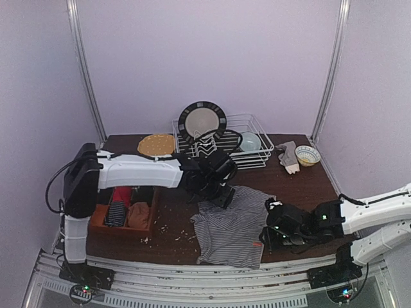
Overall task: Roll the underwear
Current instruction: Adjust the underwear at the center of the board.
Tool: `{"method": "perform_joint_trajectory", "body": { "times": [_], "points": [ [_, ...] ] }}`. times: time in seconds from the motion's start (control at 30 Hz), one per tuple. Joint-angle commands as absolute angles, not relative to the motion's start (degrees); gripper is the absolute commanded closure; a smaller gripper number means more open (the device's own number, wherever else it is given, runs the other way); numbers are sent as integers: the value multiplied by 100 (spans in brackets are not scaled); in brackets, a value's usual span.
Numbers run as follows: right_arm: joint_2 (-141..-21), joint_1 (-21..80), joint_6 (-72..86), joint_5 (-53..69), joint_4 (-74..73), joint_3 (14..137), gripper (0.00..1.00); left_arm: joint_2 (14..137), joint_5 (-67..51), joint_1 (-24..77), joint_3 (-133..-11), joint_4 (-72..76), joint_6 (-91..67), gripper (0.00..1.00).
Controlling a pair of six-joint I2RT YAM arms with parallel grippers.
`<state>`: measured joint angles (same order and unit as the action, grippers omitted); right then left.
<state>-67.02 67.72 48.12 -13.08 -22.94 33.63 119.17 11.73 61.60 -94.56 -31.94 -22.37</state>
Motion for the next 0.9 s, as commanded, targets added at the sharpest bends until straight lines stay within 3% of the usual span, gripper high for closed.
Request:
{"method": "perform_joint_trajectory", "body": {
  "times": [0.0,0.23,0.47,0.87],
  "points": [
    [-7300,6868,4179,-737,-1496,3567,59,12539,794,5736,-10282,-3328,-1754,39],
    [-8365,6854,3990,-1033,-1916,3959,64,13461,521,5584,-11239,-3466,-1424,57],
    [-8493,6647,4336,-1495,-2560,3763,68,13625,670,5485,-10769,-3507,-1605,98],
    [-8105,5631,4180,-1223,-2605,3485,68,12122,1517,5396,-8476,-2873,-2729,100]
  ]
}}
